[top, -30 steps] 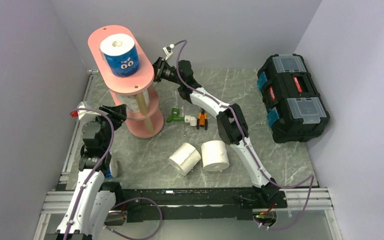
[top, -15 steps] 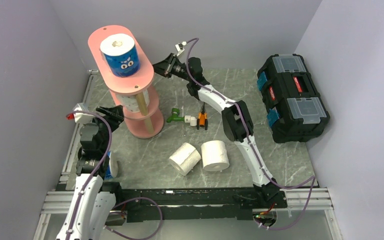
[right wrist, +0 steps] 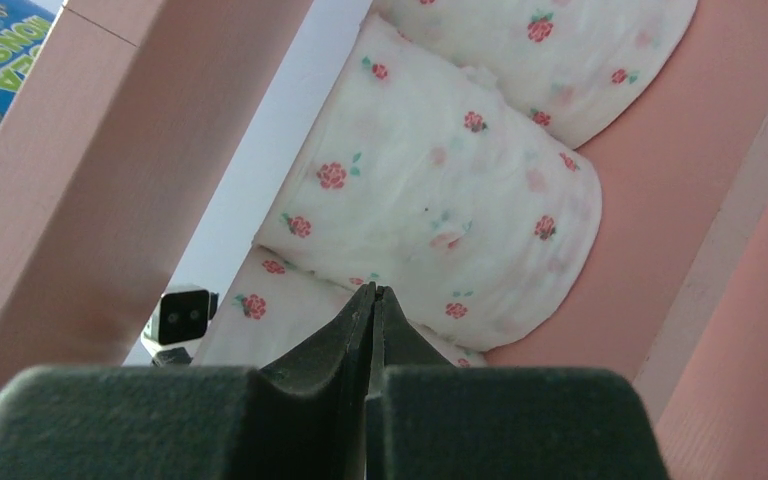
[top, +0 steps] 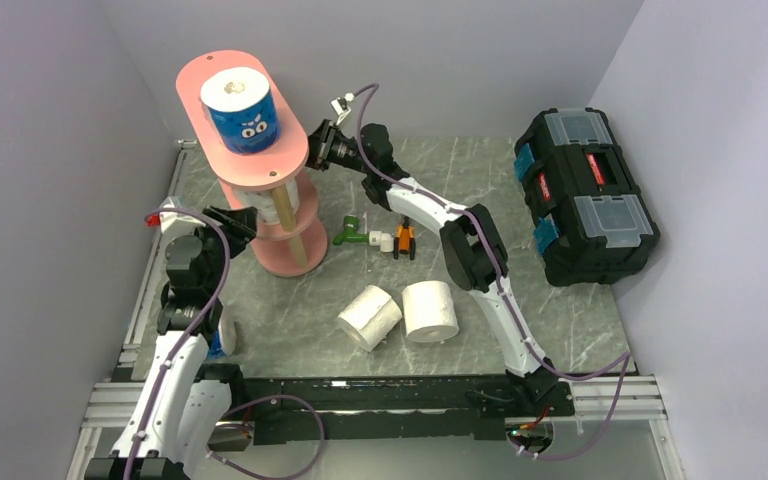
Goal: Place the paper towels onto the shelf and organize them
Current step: Adjust the paper towel on the shelf, then adjust the shelf at the center of the board.
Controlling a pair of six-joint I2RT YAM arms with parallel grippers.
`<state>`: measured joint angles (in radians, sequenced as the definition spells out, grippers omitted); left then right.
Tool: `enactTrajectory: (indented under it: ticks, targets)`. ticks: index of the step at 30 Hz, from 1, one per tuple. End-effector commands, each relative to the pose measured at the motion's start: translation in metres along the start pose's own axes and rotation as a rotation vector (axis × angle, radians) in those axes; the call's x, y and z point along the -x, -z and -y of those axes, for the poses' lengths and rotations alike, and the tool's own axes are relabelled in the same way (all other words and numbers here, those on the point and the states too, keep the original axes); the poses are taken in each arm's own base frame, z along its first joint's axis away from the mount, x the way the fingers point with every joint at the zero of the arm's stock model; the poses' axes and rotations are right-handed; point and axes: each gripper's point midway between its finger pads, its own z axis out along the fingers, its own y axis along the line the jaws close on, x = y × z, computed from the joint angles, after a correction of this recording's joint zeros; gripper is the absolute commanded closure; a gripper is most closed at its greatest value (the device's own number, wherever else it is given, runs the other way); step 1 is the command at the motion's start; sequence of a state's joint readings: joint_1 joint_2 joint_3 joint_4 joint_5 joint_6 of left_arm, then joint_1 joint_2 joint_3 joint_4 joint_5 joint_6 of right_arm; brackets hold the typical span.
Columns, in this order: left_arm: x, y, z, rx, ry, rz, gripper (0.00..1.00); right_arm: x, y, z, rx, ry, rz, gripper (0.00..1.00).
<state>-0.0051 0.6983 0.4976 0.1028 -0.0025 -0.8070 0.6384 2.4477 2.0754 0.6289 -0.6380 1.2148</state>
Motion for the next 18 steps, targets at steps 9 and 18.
enactTrajectory:
  ticks: [9, 18]
  targets:
    - [0.008, -0.009, 0.026, -0.103, 0.025, 0.005, 0.34, 0.017, 0.006, -0.047, 0.057, 0.100, 0.023, 0.96]
    - [0.020, 0.010, 0.020, -0.048, -0.004, 0.044, 0.33, 0.022, 0.011, -0.050, 0.038, 0.111, 0.027, 0.95]
